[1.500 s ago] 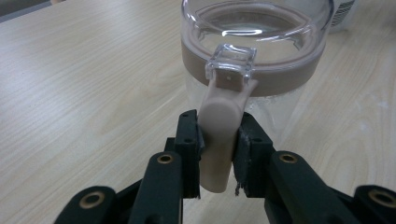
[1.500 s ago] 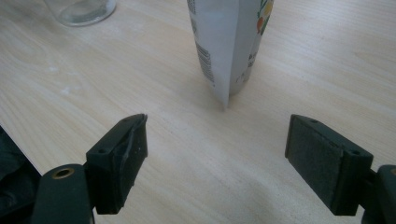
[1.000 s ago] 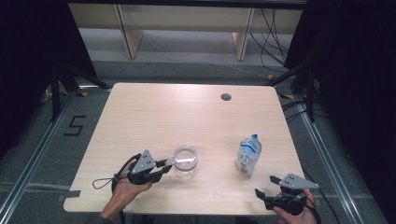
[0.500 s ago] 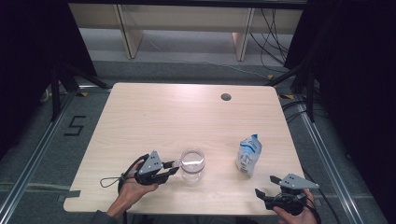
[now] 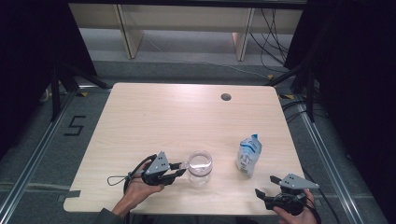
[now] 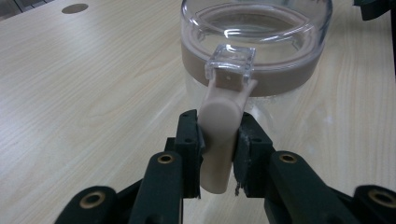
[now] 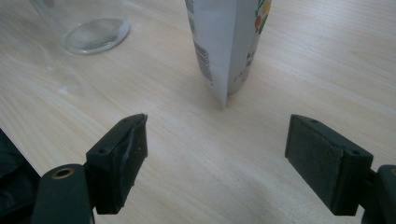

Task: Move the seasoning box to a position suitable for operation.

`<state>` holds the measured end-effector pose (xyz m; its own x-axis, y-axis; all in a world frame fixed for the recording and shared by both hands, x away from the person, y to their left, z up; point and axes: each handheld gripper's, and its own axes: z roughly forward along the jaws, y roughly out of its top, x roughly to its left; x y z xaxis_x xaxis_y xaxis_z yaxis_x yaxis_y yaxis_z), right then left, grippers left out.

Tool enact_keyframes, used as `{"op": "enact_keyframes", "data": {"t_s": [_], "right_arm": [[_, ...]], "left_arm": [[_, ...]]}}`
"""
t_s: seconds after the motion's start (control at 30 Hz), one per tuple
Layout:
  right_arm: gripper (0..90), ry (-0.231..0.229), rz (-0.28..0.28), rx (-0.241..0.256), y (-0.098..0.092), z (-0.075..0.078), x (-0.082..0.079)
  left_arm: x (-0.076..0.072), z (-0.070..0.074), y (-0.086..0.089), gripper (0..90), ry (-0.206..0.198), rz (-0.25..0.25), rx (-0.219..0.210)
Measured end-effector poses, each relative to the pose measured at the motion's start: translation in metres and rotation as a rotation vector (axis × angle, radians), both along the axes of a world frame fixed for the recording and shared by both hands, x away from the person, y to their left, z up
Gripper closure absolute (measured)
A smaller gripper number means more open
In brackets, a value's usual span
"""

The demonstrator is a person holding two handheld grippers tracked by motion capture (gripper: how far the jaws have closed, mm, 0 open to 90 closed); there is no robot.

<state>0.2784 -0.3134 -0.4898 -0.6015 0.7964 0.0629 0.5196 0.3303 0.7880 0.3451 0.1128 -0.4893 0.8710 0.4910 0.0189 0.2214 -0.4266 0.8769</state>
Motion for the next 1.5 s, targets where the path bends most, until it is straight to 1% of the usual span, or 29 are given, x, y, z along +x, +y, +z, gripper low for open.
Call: {"op": "enact_keyframes", "data": {"t_s": [0.03, 0.07, 0.1, 0.13, 0.17, 0.23, 0.27, 0.3, 0.33, 0.4, 0.43, 0.57, 0.6, 0.73, 0.77, 0.8, 0.9, 0.93, 1.0, 1.1, 1.13, 1.2, 1.27, 1.3, 1.33, 1.37, 1.4, 1.47, 1.5], "right_arm": [[21.7, 0.025, -0.016, 0.013, 0.0013, 0.0008, -0.0022], [21.8, -0.011, 0.004, 0.001, -0.0001, 0.0, 0.0002], [21.7, 0.0, 0.004, 0.004, 0.0002, 0.0002, -0.0002], [21.7, 0.008, -0.007, 0.009, 0.0009, 0.0002, -0.0011], [21.7, 0.009, -0.002, 0.008, 0.0002, 0.0001, -0.0004], [21.7, 0.003, 0.004, 0.006, 0.0004, 0.0001, -0.0002], [21.7, 0.002, 0.006, 0.006, 0.0004, 0.0, -0.0001], [21.7, 0.003, 0.003, 0.006, 0.0004, 0.0001, -0.0003], [21.7, 0.004, 0.004, 0.005, 0.0004, 0.0, -0.0003], [21.8, 0.004, 0.004, 0.006, 0.0004, 0.0, -0.0002], [21.8, 0.003, 0.004, 0.006, 0.0004, 0.0001, -0.0002], [21.7, 0.009, 0.008, 0.01, 0.0005, -0.0002, 0.0], [21.7, 0.007, 0.008, 0.008, 0.0005, -0.0001, 0.0], [21.8, 0.004, 0.01, 0.007, 0.0003, -0.0002, 0.0002], [21.8, 0.004, 0.01, 0.007, 0.0003, -0.0001, 0.0001], [21.7, 0.007, 0.008, 0.009, 0.0007, -0.0001, -0.0003], [21.8, 0.007, 0.002, 0.006, 0.0004, 0.0, -0.0004], [21.7, 0.008, 0.002, 0.009, 0.0005, 0.0, -0.0004], [21.8, 0.008, 0.001, 0.009, 0.0005, 0.0, -0.0003], [21.8, 0.006, 0.008, 0.006, 0.0004, 0.0, 0.0], [21.8, 0.004, 0.013, 0.004, 0.0004, -0.0001, 0.0002], [21.8, 0.005, 0.009, 0.006, 0.001, 0.0, -0.0002], [21.8, -0.012, 0.009, -0.015, 0.0003, 0.0006, -0.0002], [21.8, -0.012, 0.008, -0.015, 0.0005, 0.0006, -0.0004], [21.8, 0.003, 0.004, -0.005, 0.001, 0.0006, -0.0008], [21.8, -0.012, 0.01, -0.016, 0.0005, 0.0007, -0.0002], [21.8, -0.006, 0.012, -0.011, 0.0009, 0.0004, -0.0002], [21.8, -0.012, 0.009, -0.015, 0.0005, 0.0008, -0.0005], [21.8, -0.024, 0.012, -0.018, 0.0001, 0.0006, 0.0001]], "left_arm": [[-0.0002, -0.0002, 0.0, 73.3, 0.006, 0.007, -0.004], [-0.0005, -0.0001, 0.0002, 73.3, 0.011, 0.013, -0.003], [0.0007, -0.0002, 0.0007, 73.3, 0.001, 0.004, 0.0], [0.0008, -0.0003, 0.0007, 73.2, 0.003, 0.006, -0.003], [0.0008, -0.0003, 0.0007, 73.2, 0.001, 0.008, -0.003], [0.0016, 0.0, 0.0013, 73.3, -0.001, 0.011, 0.004], [0.0008, -0.0003, 0.0008, 73.2, 0.013, 0.022, -0.007], [0.0013, 0.0001, 0.0014, 73.3, 0.008, 0.018, 0.0], [0.001, 0.0, 0.0013, 73.3, 0.014, 0.023, -0.003], [0.0013, 0.0002, 0.0016, 73.3, 0.012, 0.025, 0.0], [0.0021, 0.0007, 0.0021, 73.3, 0.002, 0.016, 0.008], [0.002, 0.0008, 0.0028, 73.3, 0.002, 0.036, 0.019], [0.0019, 0.0007, 0.0024, 73.3, 0.003, 0.039, 0.012], [0.0038, 0.0009, 0.0022, 73.4, 0.001, 0.043, 0.013], [0.0037, 0.0003, 0.0018, 73.4, 0.011, 0.051, 0.004], [0.0049, 0.001, 0.0028, 73.4, -0.002, 0.042, 0.019], [0.0051, 0.0004, 0.0021, 73.4, 0.007, 0.055, 0.004], [0.0048, 0.0006, 0.002, 73.4, 0.013, 0.065, 0.005], [0.0064, 0.0007, 0.0027, 73.4, 0.008, 0.065, 0.008], [0.0068, 0.0005, 0.0027, 73.4, 0.01, 0.067, 0.004], [0.0063, 0.0001, 0.0023, 73.4, 0.02, 0.077, -0.003], [0.0066, 0.0003, 0.0024, 73.3, 0.015, 0.076, 0.0], [0.0065, 0.0002, 0.0025, 73.3, 0.017, 0.076, -0.002], [0.0068, 0.0002, 0.0027, 73.3, 0.014, 0.073, -0.001], [0.0067, 0.0002, 0.0026, 73.2, 0.016, 0.075, -0.004], [0.007, 0.0002, 0.0029, 73.0, 0.016, 0.073, -0.002], [0.0068, 0.0001, 0.0028, 72.8, 0.022, 0.075, -0.005], [0.0078, 0.0005, 0.0035, 72.0, 0.019, 0.061, -0.005], [0.0072, 0.0005, 0.0034, 71.0, 0.019, 0.068, -0.006]]}}
